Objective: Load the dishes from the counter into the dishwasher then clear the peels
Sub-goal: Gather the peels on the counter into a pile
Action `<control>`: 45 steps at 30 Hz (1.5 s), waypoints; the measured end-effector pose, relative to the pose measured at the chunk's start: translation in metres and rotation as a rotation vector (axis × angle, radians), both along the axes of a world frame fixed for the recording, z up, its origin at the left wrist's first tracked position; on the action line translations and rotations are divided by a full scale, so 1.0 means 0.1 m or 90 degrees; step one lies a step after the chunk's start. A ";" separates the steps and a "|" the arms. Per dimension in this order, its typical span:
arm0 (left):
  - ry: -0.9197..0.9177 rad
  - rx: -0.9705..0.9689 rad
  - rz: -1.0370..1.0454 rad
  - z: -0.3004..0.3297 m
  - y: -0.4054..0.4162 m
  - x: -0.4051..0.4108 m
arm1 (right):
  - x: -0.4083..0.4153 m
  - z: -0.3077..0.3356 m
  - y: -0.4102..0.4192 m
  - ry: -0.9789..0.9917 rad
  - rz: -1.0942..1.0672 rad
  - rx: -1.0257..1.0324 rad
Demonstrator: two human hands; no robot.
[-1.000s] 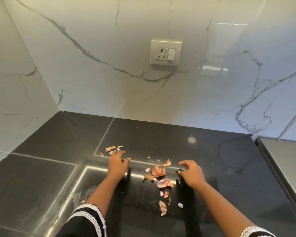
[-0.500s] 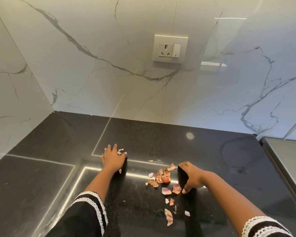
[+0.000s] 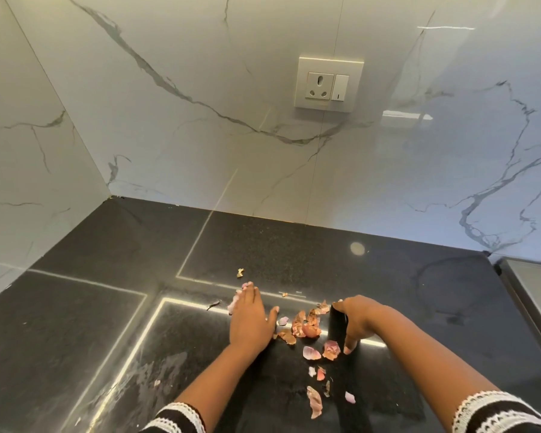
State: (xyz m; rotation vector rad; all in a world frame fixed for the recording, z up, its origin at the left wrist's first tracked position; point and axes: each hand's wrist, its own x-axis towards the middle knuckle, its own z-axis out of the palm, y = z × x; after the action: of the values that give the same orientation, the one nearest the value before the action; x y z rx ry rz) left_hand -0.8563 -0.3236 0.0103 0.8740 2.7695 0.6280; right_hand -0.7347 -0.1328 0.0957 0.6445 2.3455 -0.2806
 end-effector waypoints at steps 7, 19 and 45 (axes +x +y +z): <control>0.097 0.151 -0.033 0.11 0.08 0.23 | -0.04 -0.04 -0.03 -0.017 0.028 0.039; 0.062 -0.025 0.129 0.02 -0.52 -0.32 | 0.02 -0.12 0.16 0.137 0.045 0.058; -0.046 0.228 0.045 0.25 -0.35 -0.17 | -0.05 -0.17 0.04 0.311 -0.060 0.101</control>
State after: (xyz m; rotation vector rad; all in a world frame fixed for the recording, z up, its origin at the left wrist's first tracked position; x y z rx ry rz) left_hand -0.8737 -0.3581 0.0353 0.7964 2.6753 1.1702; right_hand -0.7401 -0.1288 0.0784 0.8395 2.8289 -0.3248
